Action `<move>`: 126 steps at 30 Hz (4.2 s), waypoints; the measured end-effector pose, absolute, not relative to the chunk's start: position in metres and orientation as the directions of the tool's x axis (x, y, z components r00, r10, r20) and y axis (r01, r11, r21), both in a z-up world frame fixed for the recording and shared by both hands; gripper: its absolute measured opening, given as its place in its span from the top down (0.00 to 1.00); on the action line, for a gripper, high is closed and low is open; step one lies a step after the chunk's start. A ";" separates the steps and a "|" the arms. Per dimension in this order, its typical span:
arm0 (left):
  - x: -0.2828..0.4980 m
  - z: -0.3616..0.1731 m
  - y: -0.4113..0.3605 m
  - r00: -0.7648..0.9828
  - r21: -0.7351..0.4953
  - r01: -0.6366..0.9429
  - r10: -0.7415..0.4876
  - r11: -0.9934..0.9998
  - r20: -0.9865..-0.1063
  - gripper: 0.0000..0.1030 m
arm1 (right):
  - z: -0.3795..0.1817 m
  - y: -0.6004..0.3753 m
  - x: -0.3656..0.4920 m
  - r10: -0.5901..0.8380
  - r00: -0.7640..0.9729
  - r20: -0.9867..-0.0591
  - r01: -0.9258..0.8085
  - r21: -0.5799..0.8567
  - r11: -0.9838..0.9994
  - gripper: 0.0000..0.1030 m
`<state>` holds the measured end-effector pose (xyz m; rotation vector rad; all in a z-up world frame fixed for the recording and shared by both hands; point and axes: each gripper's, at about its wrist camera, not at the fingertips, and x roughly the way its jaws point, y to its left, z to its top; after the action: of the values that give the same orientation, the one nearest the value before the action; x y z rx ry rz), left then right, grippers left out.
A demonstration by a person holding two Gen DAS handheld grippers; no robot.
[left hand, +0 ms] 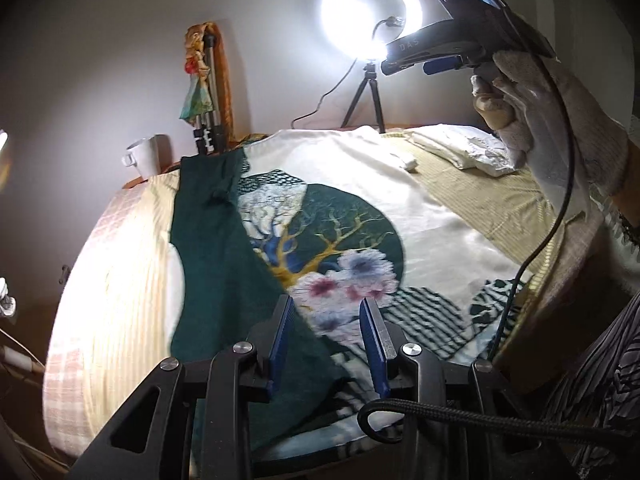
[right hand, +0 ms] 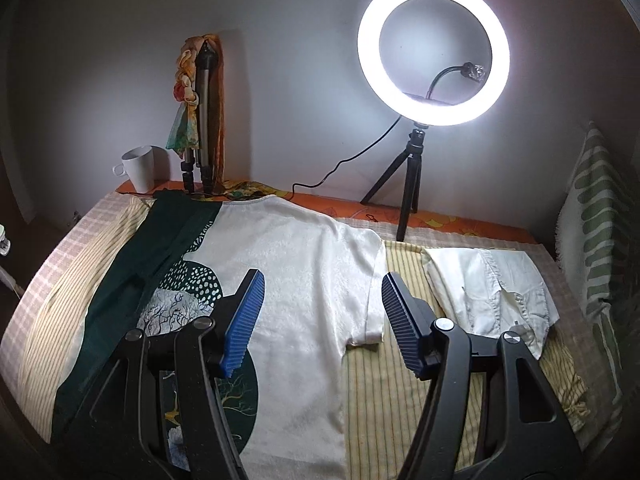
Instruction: Fold small clothes
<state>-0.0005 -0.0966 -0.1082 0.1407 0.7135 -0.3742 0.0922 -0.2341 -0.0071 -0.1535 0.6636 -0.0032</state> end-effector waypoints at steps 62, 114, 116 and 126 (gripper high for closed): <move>0.029 -0.151 -0.244 0.502 -0.341 0.464 -0.560 0.818 -0.660 1.00 | -0.141 -0.377 0.237 0.313 0.510 -0.802 0.054 0.392 0.918 0.96; -0.004 -0.153 -0.251 0.490 -0.280 0.563 -0.587 0.777 -0.645 0.50 | -0.130 -0.391 0.230 0.306 0.522 -0.796 -0.012 0.353 0.936 0.96; -0.009 -0.148 -0.250 0.493 -0.287 0.571 -0.601 0.769 -0.629 0.45 | -0.129 -0.389 0.231 0.304 0.523 -0.797 -0.017 0.347 0.938 0.96; -0.022 -0.165 -0.282 0.519 -0.123 0.610 -0.513 0.782 -0.684 0.44 | -0.118 -0.391 0.228 0.323 0.537 -0.780 -0.023 0.369 0.929 0.96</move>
<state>-0.0220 -0.2823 -0.1645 0.1383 0.7716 -0.6761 0.2280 -0.3906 -0.1179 0.3337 0.9871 0.2103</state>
